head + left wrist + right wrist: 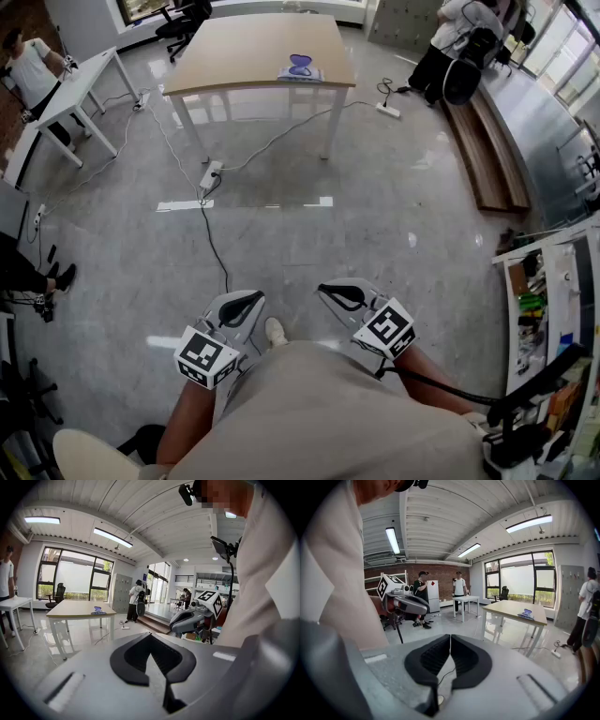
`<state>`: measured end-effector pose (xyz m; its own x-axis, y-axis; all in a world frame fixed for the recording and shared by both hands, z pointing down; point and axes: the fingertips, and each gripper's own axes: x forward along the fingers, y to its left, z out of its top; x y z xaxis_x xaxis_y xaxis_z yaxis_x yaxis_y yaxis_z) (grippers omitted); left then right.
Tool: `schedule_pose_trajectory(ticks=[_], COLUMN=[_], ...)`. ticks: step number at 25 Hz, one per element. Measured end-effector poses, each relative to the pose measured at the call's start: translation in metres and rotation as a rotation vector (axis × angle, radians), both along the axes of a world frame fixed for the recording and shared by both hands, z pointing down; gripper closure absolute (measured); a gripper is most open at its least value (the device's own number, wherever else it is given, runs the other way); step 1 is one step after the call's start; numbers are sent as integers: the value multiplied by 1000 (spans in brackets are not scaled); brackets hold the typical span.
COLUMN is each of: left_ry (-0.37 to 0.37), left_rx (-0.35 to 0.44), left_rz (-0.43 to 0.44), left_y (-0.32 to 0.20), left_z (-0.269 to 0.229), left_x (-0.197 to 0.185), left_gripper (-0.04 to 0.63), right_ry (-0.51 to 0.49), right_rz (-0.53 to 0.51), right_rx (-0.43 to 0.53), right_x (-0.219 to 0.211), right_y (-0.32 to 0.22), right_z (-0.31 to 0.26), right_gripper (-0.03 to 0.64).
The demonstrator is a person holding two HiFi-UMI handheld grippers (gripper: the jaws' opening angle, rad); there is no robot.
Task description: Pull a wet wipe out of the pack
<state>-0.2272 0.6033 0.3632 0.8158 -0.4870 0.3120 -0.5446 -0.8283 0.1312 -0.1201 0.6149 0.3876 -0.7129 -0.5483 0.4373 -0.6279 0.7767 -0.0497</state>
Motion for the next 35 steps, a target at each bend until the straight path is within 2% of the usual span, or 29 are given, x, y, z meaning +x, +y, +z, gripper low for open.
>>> schedule_pose_trajectory(ticks=[11, 27, 35], left_ry=[1, -5, -11], left_rx=[-3, -52, -74], left_rz=[35, 54, 49], left_y=[-32, -110, -150], left_z=[13, 35, 41], left_x=[3, -50, -15], left_gripper=[589, 589, 589], right_ry=[-13, 12, -38], right_rz=[17, 15, 46], right_rx=[-6, -27, -26], right_x=[-2, -52, -13], right_y=[-18, -98, -141], right_z=[11, 15, 23], right_gripper=[611, 611, 611])
